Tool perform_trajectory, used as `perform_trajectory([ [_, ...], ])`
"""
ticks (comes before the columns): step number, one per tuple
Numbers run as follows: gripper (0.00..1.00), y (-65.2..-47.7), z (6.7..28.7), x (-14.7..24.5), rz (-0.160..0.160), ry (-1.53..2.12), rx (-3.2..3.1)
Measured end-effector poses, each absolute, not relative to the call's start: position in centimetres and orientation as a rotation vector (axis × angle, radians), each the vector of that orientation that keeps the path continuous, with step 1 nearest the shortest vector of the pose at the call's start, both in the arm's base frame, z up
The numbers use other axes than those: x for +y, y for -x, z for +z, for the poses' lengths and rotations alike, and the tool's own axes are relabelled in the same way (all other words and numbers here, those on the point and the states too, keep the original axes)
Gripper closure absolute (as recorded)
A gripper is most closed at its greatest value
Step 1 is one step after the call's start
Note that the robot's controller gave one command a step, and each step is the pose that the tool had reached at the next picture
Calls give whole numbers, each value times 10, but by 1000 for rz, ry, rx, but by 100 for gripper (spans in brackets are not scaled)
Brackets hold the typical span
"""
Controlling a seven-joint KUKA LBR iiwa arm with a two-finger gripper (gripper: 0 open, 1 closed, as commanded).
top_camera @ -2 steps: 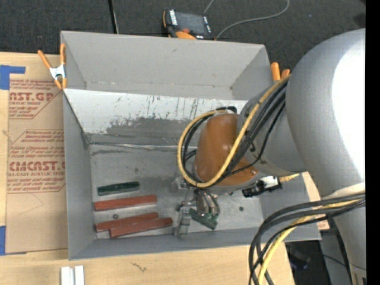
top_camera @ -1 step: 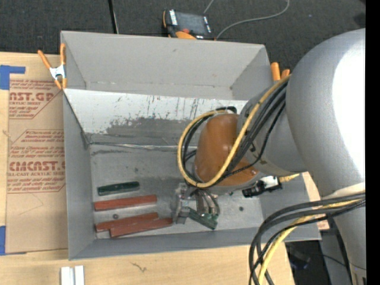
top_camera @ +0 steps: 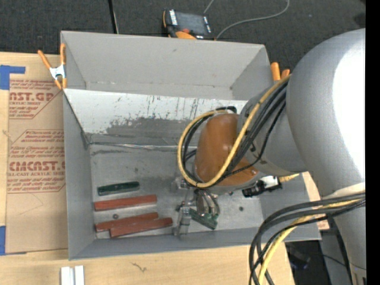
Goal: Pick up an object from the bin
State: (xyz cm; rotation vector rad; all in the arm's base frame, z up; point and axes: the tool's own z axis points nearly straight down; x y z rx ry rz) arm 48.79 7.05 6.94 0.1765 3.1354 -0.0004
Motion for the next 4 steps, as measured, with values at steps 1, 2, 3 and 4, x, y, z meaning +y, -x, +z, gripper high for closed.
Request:
perform_trajectory([
  [1,100,-488,69,71,-1,-176,3137],
  [2,0,-488,69,70,-1,-176,3136],
  [3,100,-488,69,70,-1,-176,3137],
  [4,0,-488,69,70,-1,-176,3136],
])
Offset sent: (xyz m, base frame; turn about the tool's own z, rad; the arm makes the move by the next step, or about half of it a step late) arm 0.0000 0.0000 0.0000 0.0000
